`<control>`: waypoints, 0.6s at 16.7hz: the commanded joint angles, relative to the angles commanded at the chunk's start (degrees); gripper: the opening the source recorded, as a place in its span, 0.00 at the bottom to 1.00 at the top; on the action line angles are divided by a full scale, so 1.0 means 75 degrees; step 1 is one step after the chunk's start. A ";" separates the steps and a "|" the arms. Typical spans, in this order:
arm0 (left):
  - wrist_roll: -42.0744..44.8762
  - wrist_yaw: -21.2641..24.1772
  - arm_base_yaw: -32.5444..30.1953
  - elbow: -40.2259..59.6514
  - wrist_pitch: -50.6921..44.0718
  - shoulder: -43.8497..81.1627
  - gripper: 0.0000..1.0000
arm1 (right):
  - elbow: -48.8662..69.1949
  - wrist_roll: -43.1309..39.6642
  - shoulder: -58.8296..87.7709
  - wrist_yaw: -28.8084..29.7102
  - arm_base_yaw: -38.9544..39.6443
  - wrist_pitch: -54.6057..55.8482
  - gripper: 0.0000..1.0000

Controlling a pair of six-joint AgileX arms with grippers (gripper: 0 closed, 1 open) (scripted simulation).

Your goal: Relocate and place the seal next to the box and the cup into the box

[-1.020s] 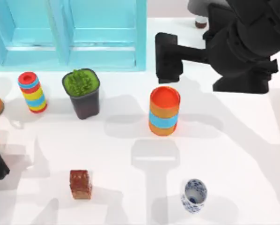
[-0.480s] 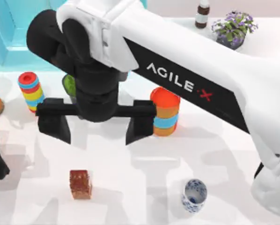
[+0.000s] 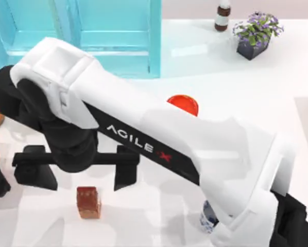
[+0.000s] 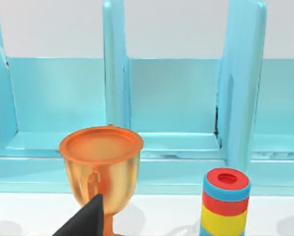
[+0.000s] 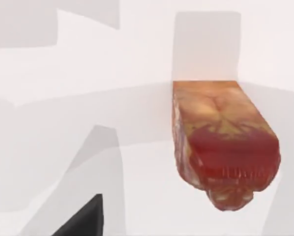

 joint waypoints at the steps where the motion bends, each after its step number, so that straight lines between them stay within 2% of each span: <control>1: 0.0000 0.0000 0.0000 0.0000 0.0000 0.0000 1.00 | 0.0078 0.0024 0.0053 0.0011 0.0018 -0.0028 1.00; 7: 0.0000 0.0000 0.0000 0.0000 0.0000 0.0000 1.00 | 0.0082 0.0015 0.0071 0.0001 -0.0019 -0.0019 1.00; 10: 0.0000 0.0000 0.0000 0.0000 0.0000 0.0000 1.00 | 0.0620 0.0024 0.0520 0.0016 0.0011 -0.0167 1.00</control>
